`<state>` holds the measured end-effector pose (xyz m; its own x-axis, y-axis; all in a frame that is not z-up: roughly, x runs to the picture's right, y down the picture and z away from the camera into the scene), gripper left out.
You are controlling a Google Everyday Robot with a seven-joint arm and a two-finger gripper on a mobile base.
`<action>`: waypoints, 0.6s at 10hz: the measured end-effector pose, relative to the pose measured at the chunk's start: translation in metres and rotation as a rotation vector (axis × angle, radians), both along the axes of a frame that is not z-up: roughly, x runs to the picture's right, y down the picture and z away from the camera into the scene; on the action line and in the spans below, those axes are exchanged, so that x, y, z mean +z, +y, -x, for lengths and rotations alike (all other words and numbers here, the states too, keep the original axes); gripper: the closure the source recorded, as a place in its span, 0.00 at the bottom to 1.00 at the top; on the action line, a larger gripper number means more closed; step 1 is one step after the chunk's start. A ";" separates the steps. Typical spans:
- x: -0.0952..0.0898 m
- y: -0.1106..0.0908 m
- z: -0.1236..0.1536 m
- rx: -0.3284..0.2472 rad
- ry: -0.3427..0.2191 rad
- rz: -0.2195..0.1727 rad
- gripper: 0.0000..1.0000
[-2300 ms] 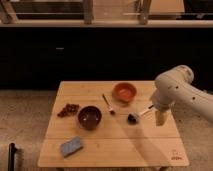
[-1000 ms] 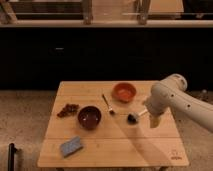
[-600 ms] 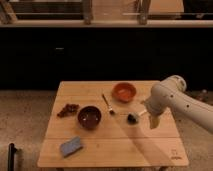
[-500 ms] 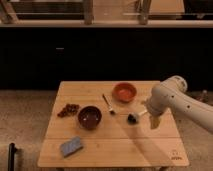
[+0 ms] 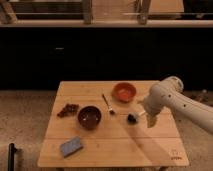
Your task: Wipe purple bowl with brush
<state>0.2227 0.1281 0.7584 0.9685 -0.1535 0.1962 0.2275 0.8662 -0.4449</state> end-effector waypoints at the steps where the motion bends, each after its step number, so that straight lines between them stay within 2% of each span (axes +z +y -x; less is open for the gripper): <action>1: 0.002 0.000 -0.001 0.002 -0.009 0.000 0.20; 3: 0.006 -0.002 -0.002 0.003 -0.014 -0.021 0.20; 6: 0.026 -0.003 -0.012 -0.042 0.008 -0.050 0.20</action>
